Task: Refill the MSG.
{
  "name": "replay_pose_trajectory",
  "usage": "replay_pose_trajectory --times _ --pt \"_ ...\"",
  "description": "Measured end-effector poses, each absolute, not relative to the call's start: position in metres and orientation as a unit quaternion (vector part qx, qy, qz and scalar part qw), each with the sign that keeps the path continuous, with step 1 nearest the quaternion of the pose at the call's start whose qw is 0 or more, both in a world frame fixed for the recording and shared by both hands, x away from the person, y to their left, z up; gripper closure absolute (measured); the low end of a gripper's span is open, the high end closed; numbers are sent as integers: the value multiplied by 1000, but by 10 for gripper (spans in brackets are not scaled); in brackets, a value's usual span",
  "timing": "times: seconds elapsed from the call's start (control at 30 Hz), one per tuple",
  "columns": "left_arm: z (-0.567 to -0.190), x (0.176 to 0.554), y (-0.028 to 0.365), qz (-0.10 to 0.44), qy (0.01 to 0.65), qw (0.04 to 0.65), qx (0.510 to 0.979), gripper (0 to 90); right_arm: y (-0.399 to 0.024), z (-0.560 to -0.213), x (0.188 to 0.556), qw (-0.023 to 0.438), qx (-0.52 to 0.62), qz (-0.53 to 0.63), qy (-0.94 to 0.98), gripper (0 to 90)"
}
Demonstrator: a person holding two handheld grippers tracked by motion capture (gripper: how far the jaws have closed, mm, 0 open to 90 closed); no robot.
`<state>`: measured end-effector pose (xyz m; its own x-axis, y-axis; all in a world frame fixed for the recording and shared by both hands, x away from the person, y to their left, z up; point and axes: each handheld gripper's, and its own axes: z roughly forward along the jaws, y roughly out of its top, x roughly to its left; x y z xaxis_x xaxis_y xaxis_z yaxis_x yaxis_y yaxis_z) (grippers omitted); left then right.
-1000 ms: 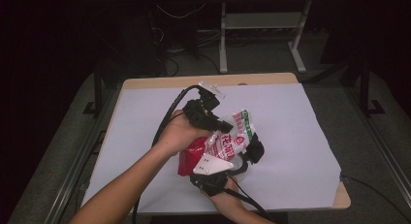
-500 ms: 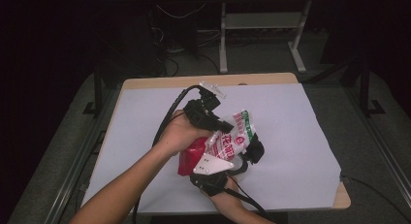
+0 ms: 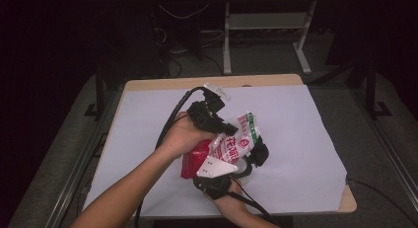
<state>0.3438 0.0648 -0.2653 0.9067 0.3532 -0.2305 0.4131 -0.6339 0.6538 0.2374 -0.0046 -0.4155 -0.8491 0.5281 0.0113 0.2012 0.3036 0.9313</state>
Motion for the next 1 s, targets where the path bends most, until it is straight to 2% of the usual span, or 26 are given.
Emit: replay_pose_trajectory --times 1.0 --pt "-264 343 63 -37 210 368 905 900 -5 -415 237 152 231 545 792 899"
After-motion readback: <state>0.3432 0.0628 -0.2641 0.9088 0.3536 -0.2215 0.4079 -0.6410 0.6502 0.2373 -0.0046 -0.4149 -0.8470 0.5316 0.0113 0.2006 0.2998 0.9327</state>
